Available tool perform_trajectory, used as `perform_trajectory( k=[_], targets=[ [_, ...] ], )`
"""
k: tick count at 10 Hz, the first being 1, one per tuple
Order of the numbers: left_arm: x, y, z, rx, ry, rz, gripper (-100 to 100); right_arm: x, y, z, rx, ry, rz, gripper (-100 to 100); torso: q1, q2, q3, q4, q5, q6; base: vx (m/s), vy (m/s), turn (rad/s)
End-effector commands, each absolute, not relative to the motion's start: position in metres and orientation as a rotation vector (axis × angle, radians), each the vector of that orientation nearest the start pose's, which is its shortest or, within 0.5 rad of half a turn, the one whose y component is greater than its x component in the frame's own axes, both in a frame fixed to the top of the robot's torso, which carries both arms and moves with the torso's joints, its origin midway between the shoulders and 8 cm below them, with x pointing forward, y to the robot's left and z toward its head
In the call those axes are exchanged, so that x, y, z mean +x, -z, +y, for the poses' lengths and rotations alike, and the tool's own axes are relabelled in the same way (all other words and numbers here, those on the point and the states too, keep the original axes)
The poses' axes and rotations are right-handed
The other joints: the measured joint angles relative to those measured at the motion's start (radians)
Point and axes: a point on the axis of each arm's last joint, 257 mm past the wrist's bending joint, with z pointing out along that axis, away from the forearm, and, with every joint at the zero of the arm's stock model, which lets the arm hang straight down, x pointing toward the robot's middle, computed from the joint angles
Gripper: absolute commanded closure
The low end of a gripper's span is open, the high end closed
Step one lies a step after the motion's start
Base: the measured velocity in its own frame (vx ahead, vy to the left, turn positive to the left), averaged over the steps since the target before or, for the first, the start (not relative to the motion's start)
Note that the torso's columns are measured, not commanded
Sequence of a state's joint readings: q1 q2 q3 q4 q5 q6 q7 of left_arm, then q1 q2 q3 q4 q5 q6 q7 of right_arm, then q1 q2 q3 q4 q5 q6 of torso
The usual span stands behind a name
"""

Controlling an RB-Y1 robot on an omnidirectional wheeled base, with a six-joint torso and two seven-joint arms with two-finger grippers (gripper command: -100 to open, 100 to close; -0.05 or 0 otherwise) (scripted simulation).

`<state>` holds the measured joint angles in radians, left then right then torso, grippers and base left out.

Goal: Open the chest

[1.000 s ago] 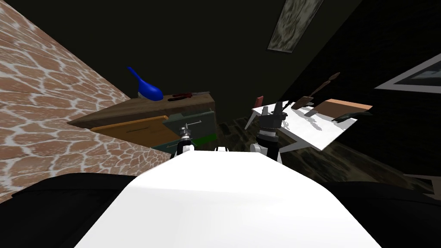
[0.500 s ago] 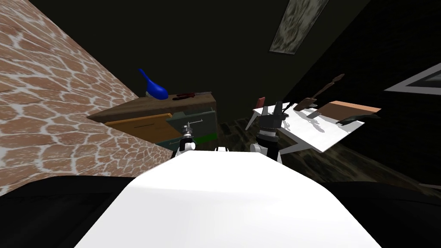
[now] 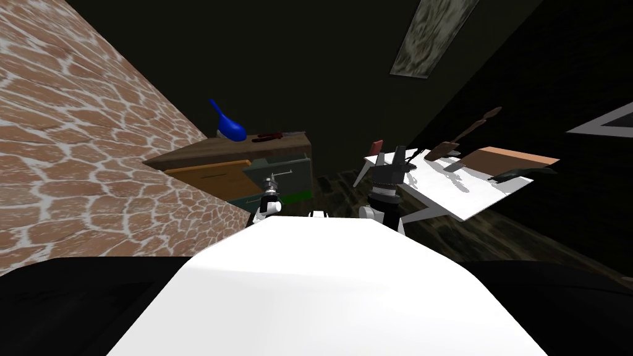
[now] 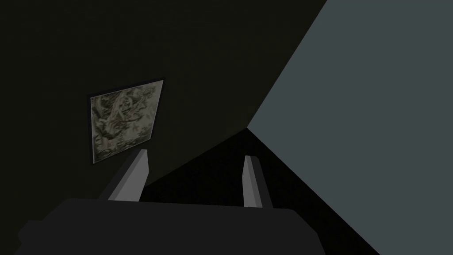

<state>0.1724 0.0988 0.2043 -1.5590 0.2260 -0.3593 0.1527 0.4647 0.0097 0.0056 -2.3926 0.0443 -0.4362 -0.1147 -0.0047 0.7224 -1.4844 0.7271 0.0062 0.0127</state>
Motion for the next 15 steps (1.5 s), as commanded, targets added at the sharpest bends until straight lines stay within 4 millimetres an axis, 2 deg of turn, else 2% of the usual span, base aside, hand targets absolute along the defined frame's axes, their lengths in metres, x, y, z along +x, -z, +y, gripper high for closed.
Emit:
perform_trajectory(
  k=[1,2,4,6,7,8,9,11,12,13,14,15],
  targets=[
    [0.481,0.211,0.386,-1.274,1.298,0.759,100,0.332,-0.073,-0.267,0.614,-1.415,0.544,0,0.001,-0.001,0.000,-0.001,0.001,-0.001,-0.080,-0.047,0.196],
    [0.491,0.212,0.383,-1.279,1.305,0.762,100,0.332,-0.073,-0.267,0.614,-1.415,0.544,0,0.000,0.004,0.002,0.001,0.000,-0.003,-0.098,-0.087,0.129],
    [0.493,0.234,0.384,-1.319,1.285,0.782,100,0.332,-0.073,-0.267,0.614,-1.415,0.544,0,-0.002,0.002,0.002,0.000,0.000,0.002,-0.030,-0.030,0.004],
    [0.493,0.235,0.385,-1.322,1.284,0.783,100,0.332,-0.073,-0.267,0.614,-1.415,0.544,0,0.000,-0.002,-0.002,-0.001,0.000,0.002,-0.002,0.008,-0.008],
    [0.510,0.214,0.382,-1.268,1.326,0.787,100,0.332,-0.073,-0.267,0.614,-1.415,0.544,0,0.000,-0.002,-0.001,-0.001,0.000,0.001,-0.059,-0.059,0.195],
    [0.520,0.208,0.378,-1.260,1.340,0.783,100,0.332,-0.073,-0.267,0.614,-1.415,0.544,0,-0.004,0.004,0.002,0.001,-0.002,-0.001,-0.084,-0.068,0.132],
    [0.522,0.210,0.377,-1.264,1.340,0.785,100,0.332,-0.073,-0.267,0.614,-1.415,0.544,0,-0.005,0.007,0.004,0.002,-0.002,0.001,-0.058,-0.025,0.002],
    [0.520,0.234,0.381,-1.308,1.311,0.807,100,0.332,-0.073,-0.267,0.614,-1.415,0.544,0,-0.004,0.002,0.001,0.001,-0.002,0.004,-0.013,-0.001,-0.015],
    [0.519,0.237,0.381,-1.314,1.308,0.810,100,0.332,-0.073,-0.267,0.614,-1.415,0.544,0,-0.003,-0.001,-0.001,-0.001,-0.001,0.002,0.006,0.001,-0.017],
    [0.536,0.213,0.380,-1.256,1.348,0.811,100,0.332,-0.073,-0.267,0.614,-1.415,0.544,0,-0.001,-0.002,-0.001,-0.002,0.000,0.001,-0.083,-0.038,0.200],
    [0.548,0.208,0.375,-1.253,1.360,0.809,100,0.332,-0.073,-0.267,0.614,-1.415,0.544,0,-0.001,0.004,0.001,0.001,-0.001,-0.001,-0.100,-0.063,0.129],
    [0.548,0.213,0.376,-1.261,1.355,0.813,100,0.332,-0.073,-0.267,0.614,-1.415,0.544,0,-0.004,0.007,0.004,0.003,-0.003,0.000,-0.052,-0.042,0.007]
  ],
)
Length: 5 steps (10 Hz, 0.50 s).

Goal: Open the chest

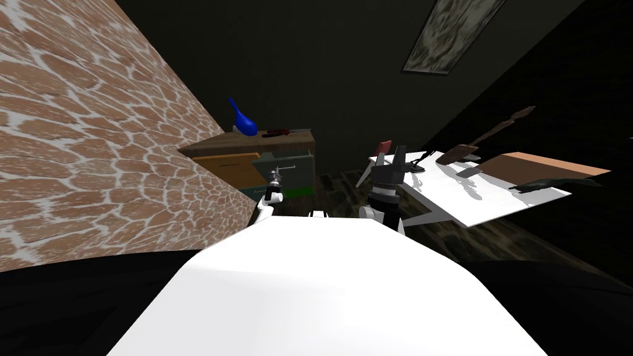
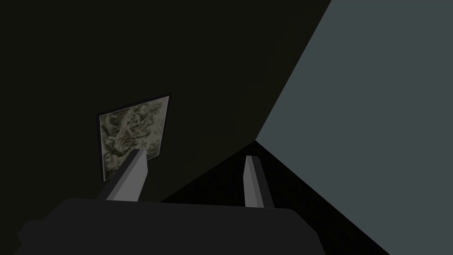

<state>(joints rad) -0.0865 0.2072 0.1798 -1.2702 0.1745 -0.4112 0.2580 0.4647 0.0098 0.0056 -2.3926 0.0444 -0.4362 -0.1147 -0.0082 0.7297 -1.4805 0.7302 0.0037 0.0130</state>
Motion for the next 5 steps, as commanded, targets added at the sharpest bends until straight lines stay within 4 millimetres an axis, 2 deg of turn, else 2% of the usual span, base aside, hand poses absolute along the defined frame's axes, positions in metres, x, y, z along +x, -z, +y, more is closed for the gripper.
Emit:
perform_trajectory(
  k=[1,2,3,4,5],
  targets=[
    [0.546,0.224,0.378,-1.283,1.341,0.824,100,0.332,-0.073,-0.267,0.614,-1.415,0.544,0,-0.001,-0.002,-0.001,0.000,-0.001,0.002,-0.019,-0.020,-0.018],
    [0.545,0.236,0.380,-1.304,1.327,0.835,100,0.332,-0.073,-0.267,0.614,-1.415,0.544,0,0.000,-0.005,-0.003,-0.002,0.000,0.003,0.000,0.000,0.000],
    [0.545,0.236,0.380,-1.304,1.327,0.835,100,0.332,-0.073,-0.267,0.614,-1.415,0.544,0,0.002,-0.007,-0.004,-0.005,0.002,0.001,0.000,0.000,0.000],
    [0.560,0.217,0.381,-1.258,1.356,0.840,100,0.332,-0.073,-0.267,0.614,-1.415,0.544,0,0.004,-0.009,-0.005,-0.006,0.003,0.001,-0.089,-0.041,0.154],
    [0.567,0.210,0.378,-1.250,1.367,0.836,100,0.332,-0.073,-0.267,0.614,-1.415,0.544,0,0.003,-0.003,-0.002,-0.003,0.001,-0.003,-0.108,-0.064,0.122]
  ],
)
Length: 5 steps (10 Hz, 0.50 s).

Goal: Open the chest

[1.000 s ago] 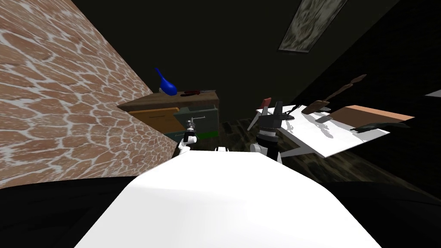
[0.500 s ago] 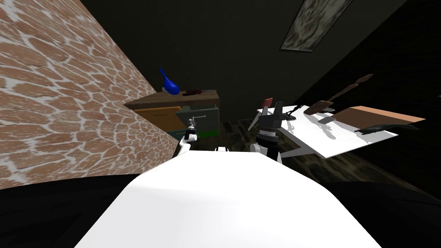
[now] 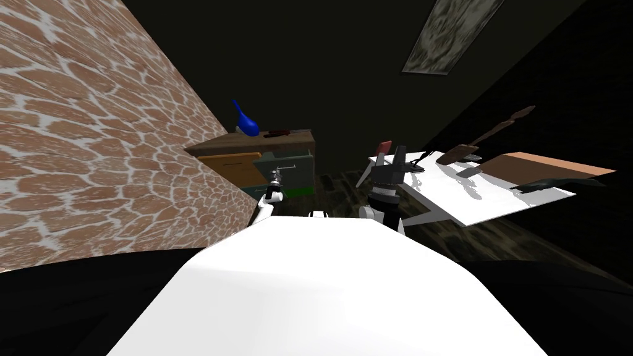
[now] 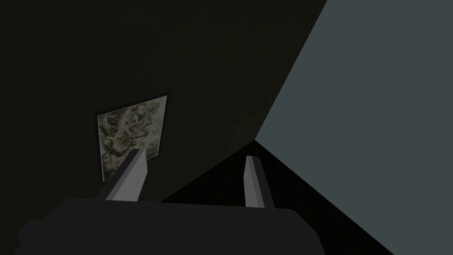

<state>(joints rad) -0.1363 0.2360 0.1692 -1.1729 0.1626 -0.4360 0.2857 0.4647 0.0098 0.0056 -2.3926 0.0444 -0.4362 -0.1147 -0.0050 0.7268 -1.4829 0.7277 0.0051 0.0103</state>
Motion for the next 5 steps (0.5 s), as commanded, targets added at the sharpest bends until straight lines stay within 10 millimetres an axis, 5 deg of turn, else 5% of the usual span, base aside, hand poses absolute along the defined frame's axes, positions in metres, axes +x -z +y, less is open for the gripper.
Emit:
perform_trajectory(
  k=[1,3,4,5],
  targets=[
    [0.572,0.209,0.376,-1.252,1.370,0.837,100,0.332,-0.073,-0.267,0.614,-1.415,0.544,0,-0.001,0.003,0.002,0.002,-0.001,0.001,-0.048,-0.045,0.031],
    [0.569,0.232,0.381,-1.294,1.341,0.857,100,0.332,-0.073,-0.267,0.614,-1.415,0.544,0,-0.002,-0.001,0.000,0.001,-0.001,0.004,0.009,-0.004,0.001],
    [0.586,0.206,0.382,-1.241,1.373,0.856,100,0.332,-0.073,-0.267,0.614,-1.415,0.544,0,-0.001,-0.004,-0.002,-0.002,0.001,0.005,-0.096,-0.046,0.136],
    [0.595,0.207,0.380,-1.251,1.373,0.860,100,0.332,-0.073,-0.267,0.614,-1.415,0.544,0,0.000,0.001,0.000,0.000,0.000,-0.001,-0.108,-0.072,0.106]
  ],
)
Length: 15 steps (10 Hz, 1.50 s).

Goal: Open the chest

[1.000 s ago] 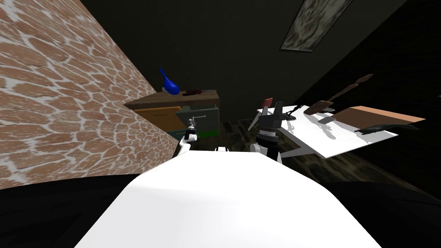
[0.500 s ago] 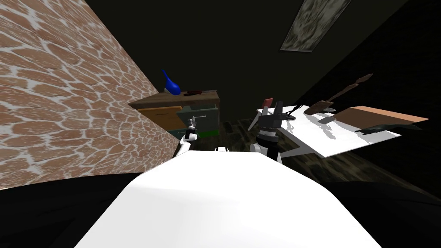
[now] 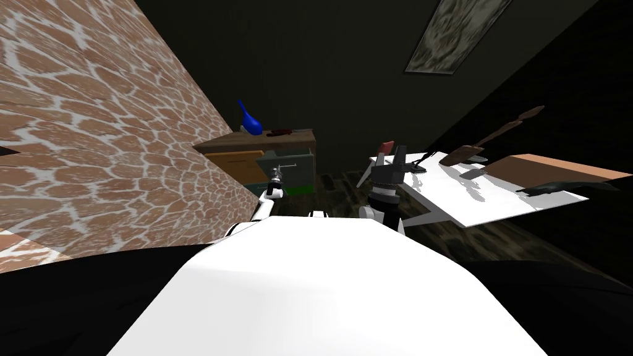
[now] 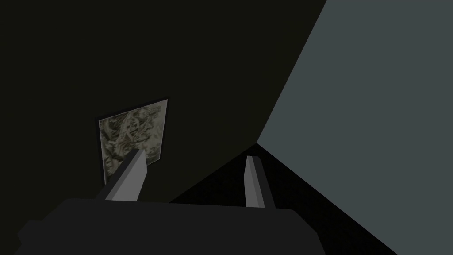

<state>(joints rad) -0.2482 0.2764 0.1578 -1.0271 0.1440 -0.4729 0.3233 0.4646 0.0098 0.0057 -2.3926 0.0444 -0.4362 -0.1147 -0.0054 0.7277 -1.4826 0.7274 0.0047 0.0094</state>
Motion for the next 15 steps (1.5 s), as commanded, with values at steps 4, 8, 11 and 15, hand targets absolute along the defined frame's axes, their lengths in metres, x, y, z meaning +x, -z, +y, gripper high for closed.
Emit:
perform_trajectory(
  k=[4,8,11,15],
  targets=[
    [0.616,0.202,0.386,-1.253,1.372,0.880,100,0.332,-0.073,-0.267,0.614,-1.415,0.544,0,0.001,0.006,0.004,0.007,-0.004,-0.002,-0.074,-0.050,0.075],
    [0.634,0.199,0.395,-1.264,1.361,0.897,100,0.332,-0.073,-0.267,0.614,-1.415,0.544,0,0.003,0.012,0.007,0.011,-0.005,-0.008,-0.061,-0.040,0.063],
    [0.642,0.187,0.356,-1.242,1.394,0.924,-100,0.332,-0.073,-0.267,0.614,-1.414,0.544,0,0.009,0.006,0.004,0.009,-0.003,-0.009,0.027,0.042,0.153],
    [0.647,0.179,0.315,-1.231,1.424,0.957,-100,0.332,-0.073,-0.267,0.614,-1.415,0.544,0,0.004,0.011,0.007,0.011,-0.005,-0.009,0.025,0.036,0.102]
  ],
)
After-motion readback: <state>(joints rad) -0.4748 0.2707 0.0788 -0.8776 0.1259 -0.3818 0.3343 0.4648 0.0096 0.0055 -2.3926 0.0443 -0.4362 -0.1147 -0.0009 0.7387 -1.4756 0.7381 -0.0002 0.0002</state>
